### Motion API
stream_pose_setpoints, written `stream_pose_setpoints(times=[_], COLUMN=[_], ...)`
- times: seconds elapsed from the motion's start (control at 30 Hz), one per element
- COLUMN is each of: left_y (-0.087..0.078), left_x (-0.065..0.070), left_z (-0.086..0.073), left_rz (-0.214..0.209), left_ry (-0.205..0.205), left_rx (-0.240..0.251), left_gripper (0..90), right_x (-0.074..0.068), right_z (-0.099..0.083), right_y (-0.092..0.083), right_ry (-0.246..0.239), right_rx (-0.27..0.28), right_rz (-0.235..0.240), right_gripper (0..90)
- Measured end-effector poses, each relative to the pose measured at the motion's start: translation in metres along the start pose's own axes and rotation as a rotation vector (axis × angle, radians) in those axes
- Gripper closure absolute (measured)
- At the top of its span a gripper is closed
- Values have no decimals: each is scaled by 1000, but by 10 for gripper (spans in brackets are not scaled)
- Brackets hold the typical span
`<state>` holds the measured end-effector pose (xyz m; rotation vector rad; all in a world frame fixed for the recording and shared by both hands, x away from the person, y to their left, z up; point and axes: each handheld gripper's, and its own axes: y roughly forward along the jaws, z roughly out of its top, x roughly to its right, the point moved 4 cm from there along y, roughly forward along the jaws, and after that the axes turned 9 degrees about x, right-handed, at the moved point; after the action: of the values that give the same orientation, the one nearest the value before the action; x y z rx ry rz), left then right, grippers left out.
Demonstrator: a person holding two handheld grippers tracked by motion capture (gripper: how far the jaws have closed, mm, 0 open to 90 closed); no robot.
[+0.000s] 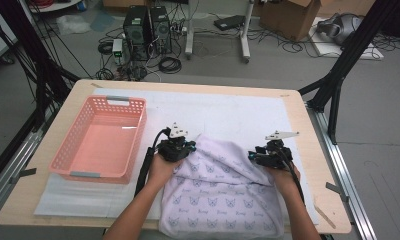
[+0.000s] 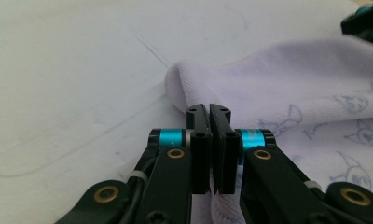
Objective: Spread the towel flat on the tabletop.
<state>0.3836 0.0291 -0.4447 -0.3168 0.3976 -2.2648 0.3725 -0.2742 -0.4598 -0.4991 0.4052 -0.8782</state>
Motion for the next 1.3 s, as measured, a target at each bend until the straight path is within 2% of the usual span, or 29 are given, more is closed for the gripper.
stream_pose_setpoints(times=[0.03,0.1,0.13,0.17,0.23,0.27,0.3,0.37,0.43,0.47,0.5,0.53,0.6,0.63,0.67,0.7,0.77,0.8,0.87,0.97,1.1,1.17,1.3], left_y=[-3,-11,-13,-16,-20,-21,-21,-20,-15,-14,-11,-7,1,4,6,7,6,4,1,3,16,28,42], left_x=[-4,-12,-16,-19,-23,-24,-25,-23,-18,-15,-11,-7,1,3,3,2,-5,-10,-19,-26,-23,-21,-11], left_z=[3,9,12,14,16,17,17,16,15,14,14,13,9,7,6,5,6,7,9,8,5,-1,-5], left_rz=[22,59,73,88,101,104,101,89,53,39,11,-16,-51,-63,-66,-61,-45,-38,-5,10,-6,-10,-36], left_ry=[-20,-47,-47,-46,-47,-46,-43,-45,-41,-38,-36,-42,-55,-64,-78,-93,-121,-139,-158,-171,-131,-130,-97], left_rx=[29,82,88,95,107,108,107,104,97,95,92,89,60,42,33,34,51,59,72,43,17,-48,-85], left_gripper=[868,869,869,868,869,868,868,868,866,864,861,852,774,720,660,624,580,578,579,582,593,584,566], right_x=[-3,-11,-15,-18,-20,-20,-19,-18,-12,-6,-2,5,18,23,28,34,43,46,49,48,38,32,24], right_z=[0,-1,-2,-1,0,0,1,3,8,12,16,21,31,34,36,36,33,30,23,19,23,25,23], right_y=[5,14,18,19,20,20,19,19,16,12,10,5,-4,-6,-9,-12,-16,-17,-19,-21,-30,-36,-43], right_ry=[16,3,-17,-59,-92,-98,-107,-159,-173,-174,-177,-189,-218,-231,-249,-255,-234,-228,-211,-148,-145,-149,-164], right_rx=[-6,-27,-48,-53,-62,-60,-60,-54,-19,8,28,58,84,79,68,53,21,14,10,47,112,139,162], right_rz=[23,61,54,27,-5,-6,14,-23,-85,-145,-184,-244,-368,-411,-466,-501,-539,-543,-538,-478,-426,-397,-356], right_gripper=[493,484,481,505,587,694,766,810,826,826,826,825,824,824,822,819,805,778,656,580,571,572,572])
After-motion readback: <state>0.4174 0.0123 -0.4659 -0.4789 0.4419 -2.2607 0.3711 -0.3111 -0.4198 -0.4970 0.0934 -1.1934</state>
